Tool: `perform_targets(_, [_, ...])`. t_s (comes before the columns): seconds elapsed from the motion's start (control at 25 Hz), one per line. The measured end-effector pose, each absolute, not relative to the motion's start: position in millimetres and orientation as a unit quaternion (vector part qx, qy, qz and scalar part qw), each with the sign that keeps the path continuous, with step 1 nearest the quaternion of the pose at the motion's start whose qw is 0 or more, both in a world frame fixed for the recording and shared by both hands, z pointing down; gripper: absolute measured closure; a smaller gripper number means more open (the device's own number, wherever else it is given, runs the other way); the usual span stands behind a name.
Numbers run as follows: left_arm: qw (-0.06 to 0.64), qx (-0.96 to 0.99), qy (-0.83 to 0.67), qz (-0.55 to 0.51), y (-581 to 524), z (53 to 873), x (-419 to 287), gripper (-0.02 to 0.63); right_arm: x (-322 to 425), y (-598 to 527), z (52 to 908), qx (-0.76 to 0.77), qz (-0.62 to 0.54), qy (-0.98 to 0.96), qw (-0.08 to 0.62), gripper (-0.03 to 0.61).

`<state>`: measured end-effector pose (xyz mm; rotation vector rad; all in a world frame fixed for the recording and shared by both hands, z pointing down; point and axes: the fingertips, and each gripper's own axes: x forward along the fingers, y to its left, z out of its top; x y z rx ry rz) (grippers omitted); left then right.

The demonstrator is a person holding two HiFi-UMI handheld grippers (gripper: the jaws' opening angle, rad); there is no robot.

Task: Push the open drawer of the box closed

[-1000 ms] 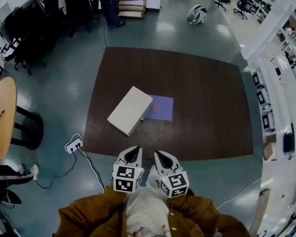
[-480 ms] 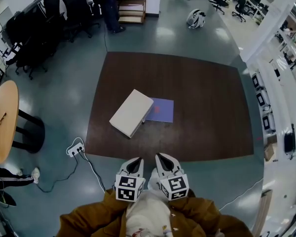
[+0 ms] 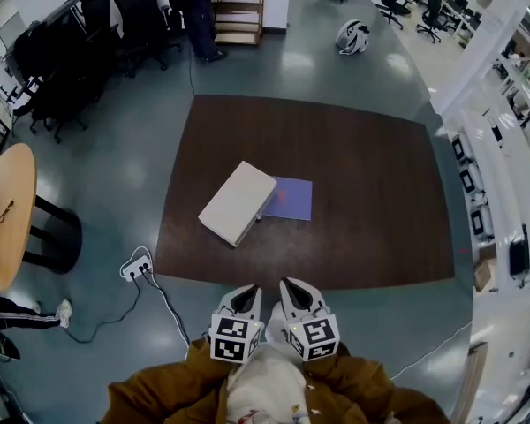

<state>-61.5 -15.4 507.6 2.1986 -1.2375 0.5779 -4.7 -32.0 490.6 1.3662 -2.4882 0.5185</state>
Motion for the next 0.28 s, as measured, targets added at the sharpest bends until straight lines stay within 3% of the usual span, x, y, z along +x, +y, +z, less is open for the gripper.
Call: perform_targets(0.28, [0.274, 0.820, -0.453, 0.217, -15.0, 511.6, -55.8, 0.608, 1.1, -30.5, 495.3, 0.476, 0.179, -0.852, 0.128, 0.574])
